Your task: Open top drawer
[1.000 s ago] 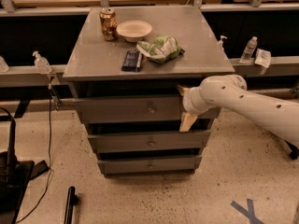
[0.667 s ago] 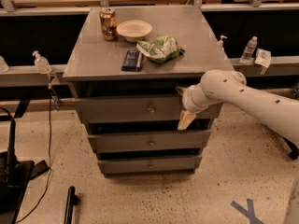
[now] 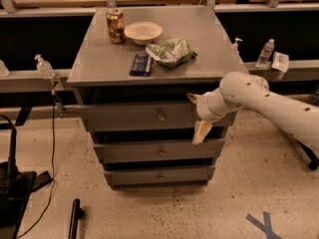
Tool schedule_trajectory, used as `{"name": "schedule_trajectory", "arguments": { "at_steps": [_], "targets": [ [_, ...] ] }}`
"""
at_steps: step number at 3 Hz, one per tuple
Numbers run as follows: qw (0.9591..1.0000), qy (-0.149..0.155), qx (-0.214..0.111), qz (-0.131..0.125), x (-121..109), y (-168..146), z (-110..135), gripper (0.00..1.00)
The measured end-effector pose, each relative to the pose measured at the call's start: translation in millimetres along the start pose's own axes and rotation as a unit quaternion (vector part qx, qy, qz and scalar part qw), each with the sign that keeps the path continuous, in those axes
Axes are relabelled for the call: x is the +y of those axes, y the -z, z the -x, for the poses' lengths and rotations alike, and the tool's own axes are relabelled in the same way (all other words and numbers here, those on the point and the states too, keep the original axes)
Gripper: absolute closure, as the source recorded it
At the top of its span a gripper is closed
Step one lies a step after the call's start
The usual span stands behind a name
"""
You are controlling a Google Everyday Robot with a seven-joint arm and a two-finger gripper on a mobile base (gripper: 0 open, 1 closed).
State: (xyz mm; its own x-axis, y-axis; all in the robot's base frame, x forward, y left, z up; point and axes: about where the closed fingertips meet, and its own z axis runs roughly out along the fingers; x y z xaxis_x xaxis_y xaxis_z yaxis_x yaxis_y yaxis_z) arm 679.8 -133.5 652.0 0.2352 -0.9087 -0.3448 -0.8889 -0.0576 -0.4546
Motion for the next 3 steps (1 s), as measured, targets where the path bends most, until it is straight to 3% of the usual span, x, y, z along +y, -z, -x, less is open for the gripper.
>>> {"name": "schedule_trajectory", "arguments": {
  "at_steps": [2, 3],
  "targets": [
    [0.9993, 0.015, -0.003, 0.035, 33, 13, 6, 0.00],
    [0.9991, 0.020, -0.002, 0.039, 37, 15, 9, 0.00]
  ]
}}
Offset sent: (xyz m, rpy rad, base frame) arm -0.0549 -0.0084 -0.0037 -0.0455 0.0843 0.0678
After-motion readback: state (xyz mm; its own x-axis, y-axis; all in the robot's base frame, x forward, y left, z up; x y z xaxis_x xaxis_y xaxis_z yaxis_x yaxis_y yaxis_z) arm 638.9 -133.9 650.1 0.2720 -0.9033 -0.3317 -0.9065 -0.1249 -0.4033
